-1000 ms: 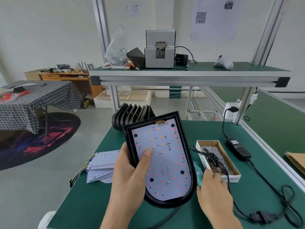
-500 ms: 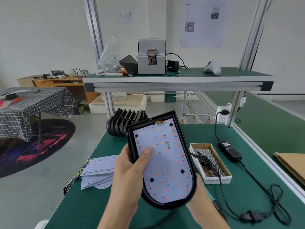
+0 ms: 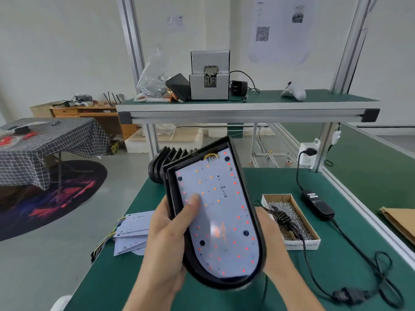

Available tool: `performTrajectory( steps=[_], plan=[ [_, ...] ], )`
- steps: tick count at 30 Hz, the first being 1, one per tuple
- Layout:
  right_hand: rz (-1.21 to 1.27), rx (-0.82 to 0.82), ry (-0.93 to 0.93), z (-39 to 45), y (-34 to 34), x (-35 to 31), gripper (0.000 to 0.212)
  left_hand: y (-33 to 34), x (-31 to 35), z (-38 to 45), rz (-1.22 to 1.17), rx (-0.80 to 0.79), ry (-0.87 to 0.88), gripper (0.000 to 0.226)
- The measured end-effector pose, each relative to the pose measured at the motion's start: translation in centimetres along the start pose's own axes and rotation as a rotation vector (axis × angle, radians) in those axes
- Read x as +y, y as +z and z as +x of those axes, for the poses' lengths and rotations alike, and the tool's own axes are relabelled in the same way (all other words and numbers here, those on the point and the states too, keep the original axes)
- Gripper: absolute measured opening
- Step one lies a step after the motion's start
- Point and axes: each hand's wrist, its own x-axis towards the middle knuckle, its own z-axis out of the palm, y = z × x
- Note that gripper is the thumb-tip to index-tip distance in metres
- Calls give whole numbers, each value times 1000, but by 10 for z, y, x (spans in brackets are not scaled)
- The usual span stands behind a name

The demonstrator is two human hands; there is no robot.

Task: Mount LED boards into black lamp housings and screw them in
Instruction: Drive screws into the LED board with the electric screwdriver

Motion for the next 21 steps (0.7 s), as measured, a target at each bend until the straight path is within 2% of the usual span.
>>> performTrajectory(
  steps=[2, 4, 6, 8, 9, 12, 15, 17, 19, 21],
  plan=[
    [160, 49, 41, 3, -1, 4, 22, 0, 3, 5, -8, 95, 33, 26],
    [298, 153, 44, 0, 1, -1, 11, 1, 1, 12, -75, 202, -31, 34],
    [469, 169, 32, -8, 9, -10, 26, 6, -4, 14, -153, 272, -148, 43],
    [558, 149, 45, -18, 21, -18, 47, 17, -10, 13, -171, 278, -240, 40],
    [588, 125, 57, -24, 26, -19, 47, 23, -14, 11, -167, 274, -275, 39],
    [551, 107, 51, -32, 22, -22, 19, 34, -16, 2, -213, 209, -382, 43],
    [538, -2, 81, -37, 6, -27, 21, 34, -12, 1, -280, 119, -446, 50],
    [633, -129, 165, -42, -2, -35, 27, 33, -13, 2, -289, 54, -494, 44],
    [683, -263, 189, -49, -6, -36, 48, 37, -11, 0, -308, 3, -537, 45],
    [676, -444, 166, -54, -7, -43, 46, 42, -11, -1, -328, -30, -546, 49]
  ],
)
